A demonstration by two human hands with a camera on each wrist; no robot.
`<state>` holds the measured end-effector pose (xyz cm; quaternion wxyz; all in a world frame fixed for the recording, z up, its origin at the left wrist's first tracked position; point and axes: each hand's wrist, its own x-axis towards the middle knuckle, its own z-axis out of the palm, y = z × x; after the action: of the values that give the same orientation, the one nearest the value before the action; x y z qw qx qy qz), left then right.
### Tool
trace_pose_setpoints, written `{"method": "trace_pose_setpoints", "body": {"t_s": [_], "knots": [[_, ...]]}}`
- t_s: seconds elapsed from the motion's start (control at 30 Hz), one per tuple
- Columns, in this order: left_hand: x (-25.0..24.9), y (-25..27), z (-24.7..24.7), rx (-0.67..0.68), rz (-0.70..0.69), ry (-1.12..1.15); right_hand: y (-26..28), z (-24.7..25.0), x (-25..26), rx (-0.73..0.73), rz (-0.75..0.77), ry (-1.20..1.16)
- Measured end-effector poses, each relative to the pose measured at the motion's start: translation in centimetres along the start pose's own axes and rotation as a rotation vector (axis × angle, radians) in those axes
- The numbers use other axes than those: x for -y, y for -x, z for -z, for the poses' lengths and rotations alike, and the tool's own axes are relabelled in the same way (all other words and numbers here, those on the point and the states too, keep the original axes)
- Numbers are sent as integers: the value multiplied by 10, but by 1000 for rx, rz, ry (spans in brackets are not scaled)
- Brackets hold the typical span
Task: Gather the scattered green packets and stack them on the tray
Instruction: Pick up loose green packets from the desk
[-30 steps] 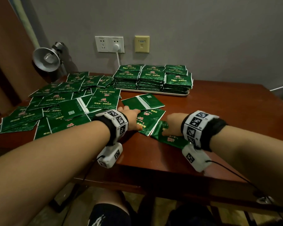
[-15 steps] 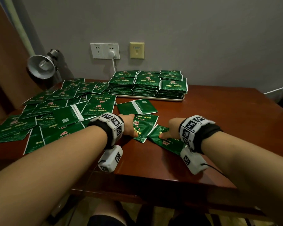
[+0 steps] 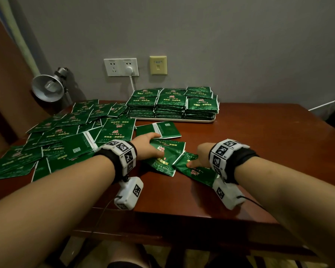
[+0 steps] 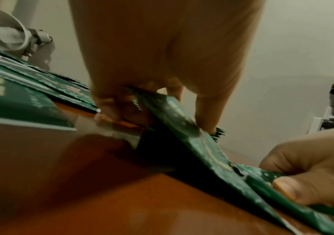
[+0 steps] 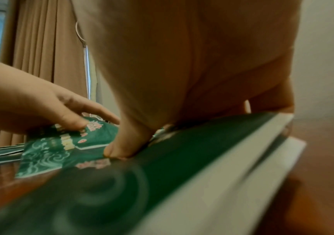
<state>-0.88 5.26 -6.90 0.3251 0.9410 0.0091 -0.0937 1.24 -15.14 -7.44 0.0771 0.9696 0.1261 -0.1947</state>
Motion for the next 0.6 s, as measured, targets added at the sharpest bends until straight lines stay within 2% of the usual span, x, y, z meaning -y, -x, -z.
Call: {"method": "trace_pose_setpoints", "body": {"t_s": [0.1, 0.27, 0.47, 0.6], "knots": [[2, 1, 2, -85, -43, 123, 0, 0, 0, -7, -1, -9], [1, 9, 10, -133, -33, 344, 1, 0, -1, -13, 11, -10], [-3, 22, 21, -315, -117, 427, -1, -1, -2, -18, -4, -27], [-2, 30, 29, -371, -153, 448, 0, -1, -2, -34, -4, -24]]}}
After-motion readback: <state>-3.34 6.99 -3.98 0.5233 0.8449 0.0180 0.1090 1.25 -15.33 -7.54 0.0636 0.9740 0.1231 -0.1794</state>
